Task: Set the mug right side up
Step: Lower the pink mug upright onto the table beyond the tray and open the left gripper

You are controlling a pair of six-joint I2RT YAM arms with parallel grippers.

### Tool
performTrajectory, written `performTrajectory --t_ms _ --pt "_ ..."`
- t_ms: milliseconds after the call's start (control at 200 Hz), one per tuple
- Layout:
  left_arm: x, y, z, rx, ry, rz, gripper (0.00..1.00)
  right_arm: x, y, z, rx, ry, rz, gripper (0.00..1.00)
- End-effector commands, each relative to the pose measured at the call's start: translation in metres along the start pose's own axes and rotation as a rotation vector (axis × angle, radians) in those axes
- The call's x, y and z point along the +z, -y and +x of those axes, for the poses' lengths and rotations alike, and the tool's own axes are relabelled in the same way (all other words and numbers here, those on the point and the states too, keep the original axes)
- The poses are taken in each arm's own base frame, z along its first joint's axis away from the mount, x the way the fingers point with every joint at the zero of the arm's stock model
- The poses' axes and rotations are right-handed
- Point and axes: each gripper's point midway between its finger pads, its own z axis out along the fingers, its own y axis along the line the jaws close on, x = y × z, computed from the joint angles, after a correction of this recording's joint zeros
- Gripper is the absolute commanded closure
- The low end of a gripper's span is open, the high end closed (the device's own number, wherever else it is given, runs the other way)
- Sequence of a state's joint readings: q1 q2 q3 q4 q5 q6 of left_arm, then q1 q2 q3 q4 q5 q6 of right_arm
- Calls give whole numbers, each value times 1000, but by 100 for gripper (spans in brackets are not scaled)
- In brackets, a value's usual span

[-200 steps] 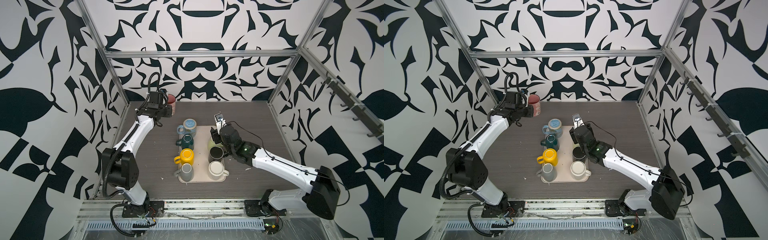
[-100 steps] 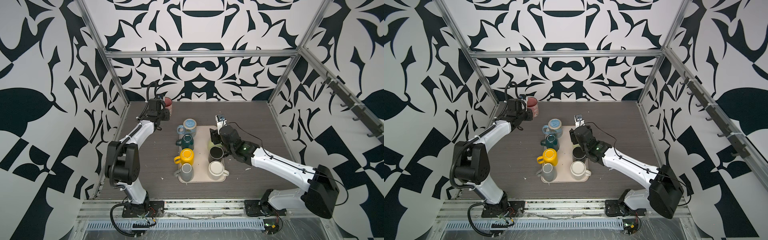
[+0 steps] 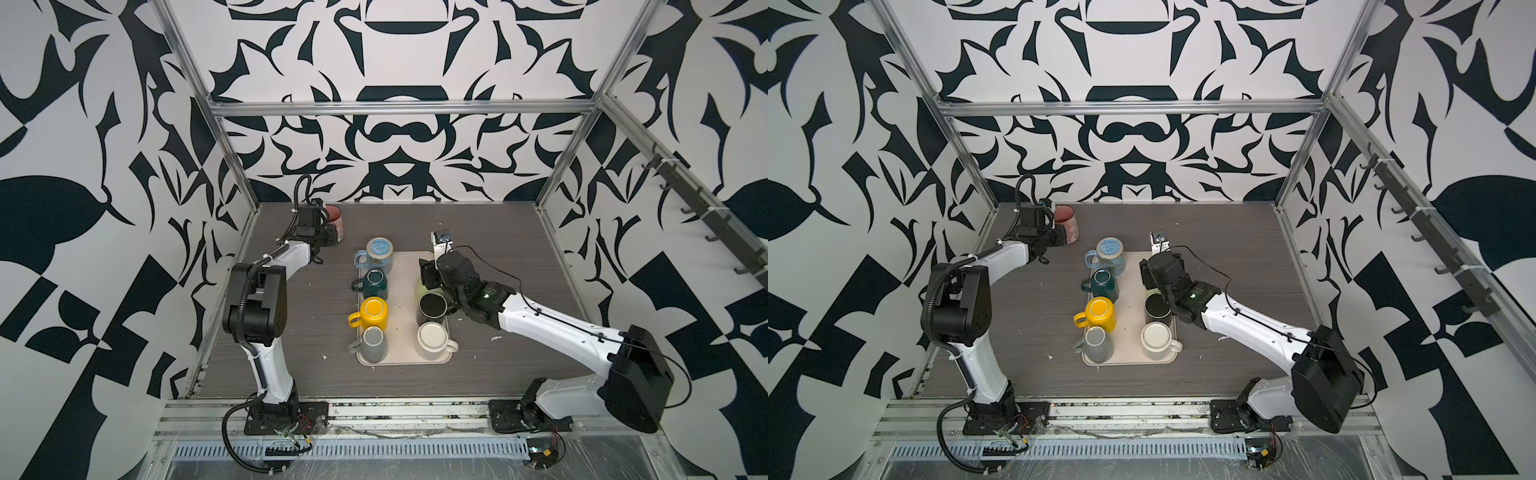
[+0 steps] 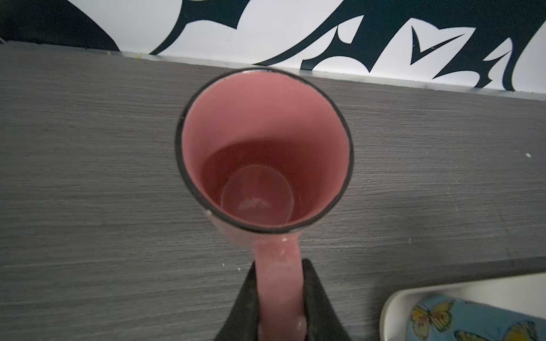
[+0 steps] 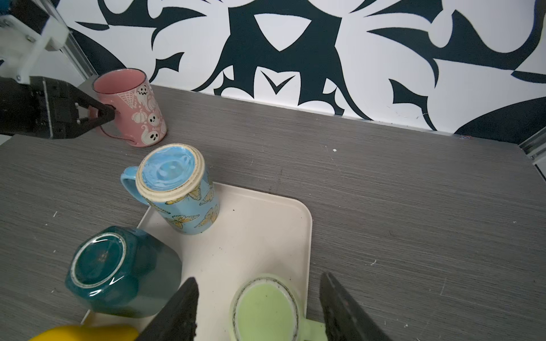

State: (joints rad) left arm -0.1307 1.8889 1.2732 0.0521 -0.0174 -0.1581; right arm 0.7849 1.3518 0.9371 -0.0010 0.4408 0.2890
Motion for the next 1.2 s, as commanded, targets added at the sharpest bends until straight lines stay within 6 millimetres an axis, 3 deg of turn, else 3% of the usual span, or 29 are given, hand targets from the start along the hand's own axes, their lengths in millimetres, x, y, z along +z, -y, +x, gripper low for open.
performTrajectory --t_ms 0,220,475,580,680,845,995,1195 --pt "-10 7 -62 0 187 33 100 0 0 -7 32 18 -5 33" --pt "-1 5 -46 -3 133 31 100 1 -1 -5 35 9 -5 33" --pt "-3 5 -37 -13 90 33 53 3 -2 -4 42 5 -10 33" --pt "-5 5 -36 -15 83 34 38 3 -3 -2 42 1 -14 33" --pt "-10 5 -37 -18 78 28 31 4 -4 -3 46 1 -17 33" --pt "-39 8 -45 -23 89 26 27 4 -6 -3 42 -3 -23 33" --pt "-82 14 -50 -70 75 38 25 5 -7 -2 48 -12 -28 33" --pt "-139 38 -43 -347 10 157 26 2 -5 -5 73 -44 -9 33"
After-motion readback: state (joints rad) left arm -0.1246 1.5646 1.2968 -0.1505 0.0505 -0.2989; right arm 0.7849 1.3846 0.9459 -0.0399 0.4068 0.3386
